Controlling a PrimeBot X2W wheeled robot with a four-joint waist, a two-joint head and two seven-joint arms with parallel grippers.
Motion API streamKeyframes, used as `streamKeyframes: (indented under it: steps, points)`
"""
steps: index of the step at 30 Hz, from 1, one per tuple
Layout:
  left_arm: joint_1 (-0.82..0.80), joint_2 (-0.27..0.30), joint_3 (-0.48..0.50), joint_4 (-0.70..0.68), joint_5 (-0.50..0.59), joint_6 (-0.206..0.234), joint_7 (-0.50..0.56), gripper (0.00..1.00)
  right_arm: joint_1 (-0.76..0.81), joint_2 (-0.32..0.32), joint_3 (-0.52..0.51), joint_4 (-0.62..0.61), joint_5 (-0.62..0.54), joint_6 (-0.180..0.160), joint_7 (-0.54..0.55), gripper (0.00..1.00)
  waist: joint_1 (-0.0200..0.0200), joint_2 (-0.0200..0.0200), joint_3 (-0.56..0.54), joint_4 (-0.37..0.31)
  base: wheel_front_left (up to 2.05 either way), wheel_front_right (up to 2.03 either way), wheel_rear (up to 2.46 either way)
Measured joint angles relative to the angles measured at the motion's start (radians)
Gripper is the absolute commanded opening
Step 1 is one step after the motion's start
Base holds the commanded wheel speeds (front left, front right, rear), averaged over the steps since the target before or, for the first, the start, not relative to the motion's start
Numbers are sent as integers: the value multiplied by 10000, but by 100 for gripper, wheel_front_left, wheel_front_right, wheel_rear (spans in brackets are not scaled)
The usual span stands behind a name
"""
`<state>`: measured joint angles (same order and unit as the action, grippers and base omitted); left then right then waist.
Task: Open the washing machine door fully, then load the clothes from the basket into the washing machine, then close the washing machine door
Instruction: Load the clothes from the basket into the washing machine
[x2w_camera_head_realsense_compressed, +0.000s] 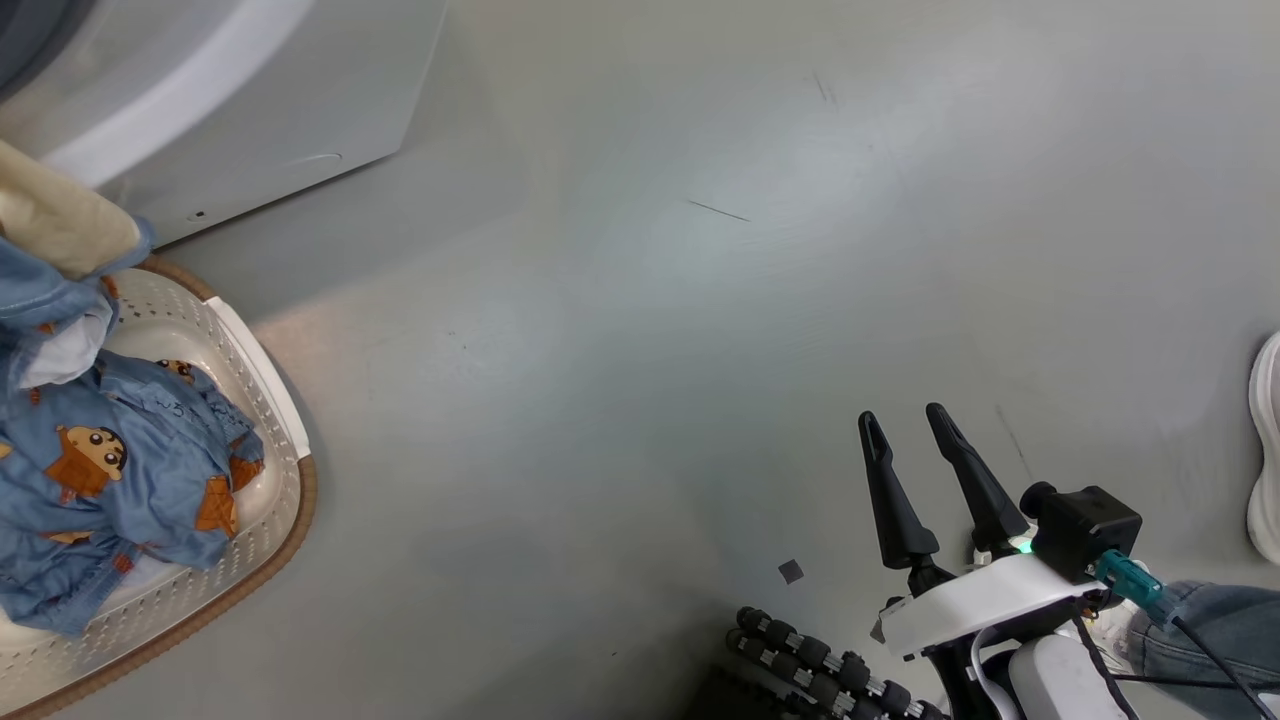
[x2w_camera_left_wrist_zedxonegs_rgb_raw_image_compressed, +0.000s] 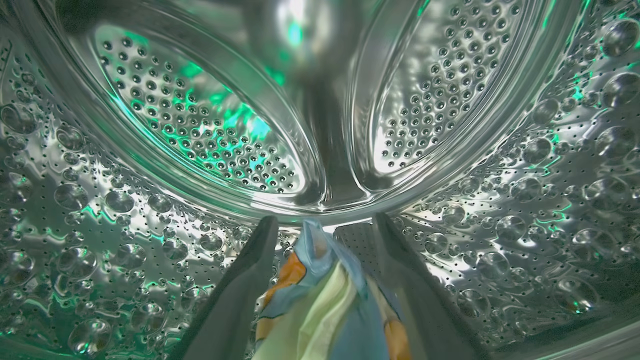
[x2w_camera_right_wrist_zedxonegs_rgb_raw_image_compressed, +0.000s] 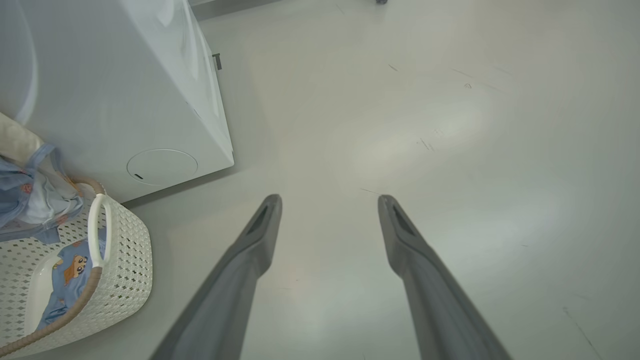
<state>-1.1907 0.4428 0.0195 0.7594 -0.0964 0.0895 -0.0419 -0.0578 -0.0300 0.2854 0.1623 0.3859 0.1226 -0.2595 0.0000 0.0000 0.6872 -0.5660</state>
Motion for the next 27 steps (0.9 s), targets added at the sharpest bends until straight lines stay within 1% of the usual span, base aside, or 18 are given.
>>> streamKeyframes:
  steps: [4,9,13,19,23,27]
  points:
    - [22,-311,-13,387,-2,42,-29,100,-54,2,-121,4,2,0,0,100,0,0,-215,107,0,0,0]
    - [37,-1066,-88,698,-146,92,-56,100,-112,-12,-316,65,-2,0,0,100,-1,0,-500,332,0,0,0]
    - [227,-1287,-211,945,-146,92,-255,100,-159,-12,-422,86,-17,0,-2,100,-1,0,-742,571,0,0,0]
    - [563,-1881,-483,1227,-171,111,-343,100,-160,-17,-614,109,-117,0,-2,100,-1,0,-1091,1016,0,0,0]
    - [658,-2163,-587,1212,-169,127,-385,100,-159,-25,-798,115,-232,0,-2,100,-1,0,-1276,1345,0,0,0]
    - [761,-2322,-566,976,-203,127,-520,100,-159,-21,-802,113,-299,0,0,100,-1,0,-1381,1640,0,0,0]
